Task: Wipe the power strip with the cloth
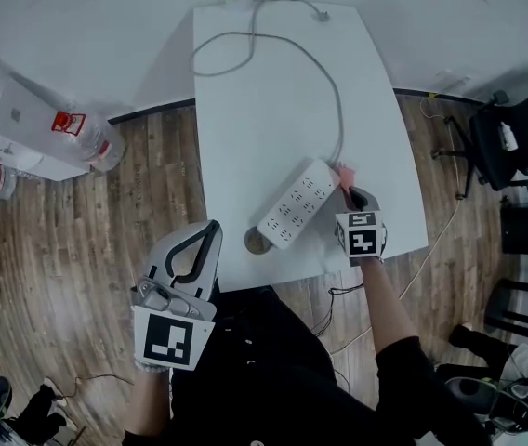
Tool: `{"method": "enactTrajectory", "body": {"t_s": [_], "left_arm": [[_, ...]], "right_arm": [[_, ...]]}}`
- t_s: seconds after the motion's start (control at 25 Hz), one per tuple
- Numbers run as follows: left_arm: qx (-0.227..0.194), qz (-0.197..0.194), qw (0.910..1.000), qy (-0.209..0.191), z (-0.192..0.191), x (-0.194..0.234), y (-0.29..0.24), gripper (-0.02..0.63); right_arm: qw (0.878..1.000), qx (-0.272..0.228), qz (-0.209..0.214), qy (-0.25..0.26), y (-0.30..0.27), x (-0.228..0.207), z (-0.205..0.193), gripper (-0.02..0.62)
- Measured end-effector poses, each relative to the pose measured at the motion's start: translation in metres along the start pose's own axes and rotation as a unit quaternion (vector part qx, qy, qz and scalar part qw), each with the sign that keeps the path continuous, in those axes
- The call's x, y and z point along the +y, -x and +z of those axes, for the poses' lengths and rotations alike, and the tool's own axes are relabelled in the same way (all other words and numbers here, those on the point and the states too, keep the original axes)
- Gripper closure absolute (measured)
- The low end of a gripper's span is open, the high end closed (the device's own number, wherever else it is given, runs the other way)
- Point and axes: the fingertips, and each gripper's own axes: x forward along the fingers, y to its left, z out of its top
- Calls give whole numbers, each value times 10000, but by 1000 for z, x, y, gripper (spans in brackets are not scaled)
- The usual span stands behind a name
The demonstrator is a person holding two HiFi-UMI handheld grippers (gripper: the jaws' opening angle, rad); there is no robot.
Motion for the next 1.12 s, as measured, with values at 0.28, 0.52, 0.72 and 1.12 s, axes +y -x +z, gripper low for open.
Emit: {"method": "enactTrajectory", "body": {"t_s": [0.28, 0.52, 0.72, 1.12], "left_arm": [[-37, -15, 10000, 18, 0, 1, 3, 594], [-70, -47, 10000, 23, 0, 3, 6, 594], [-98, -84, 9999, 11, -1, 1, 7, 594], [-151, -179, 9997, 39, -1, 0, 11, 594]], "right_arm": [[9999, -44, 72, 91, 8, 12, 3, 546], [9996, -70, 161, 205, 14, 28, 3, 545], [9988, -127, 319, 345, 22, 48, 6, 545], [9948, -159, 696, 733, 38, 94, 6, 545]]}}
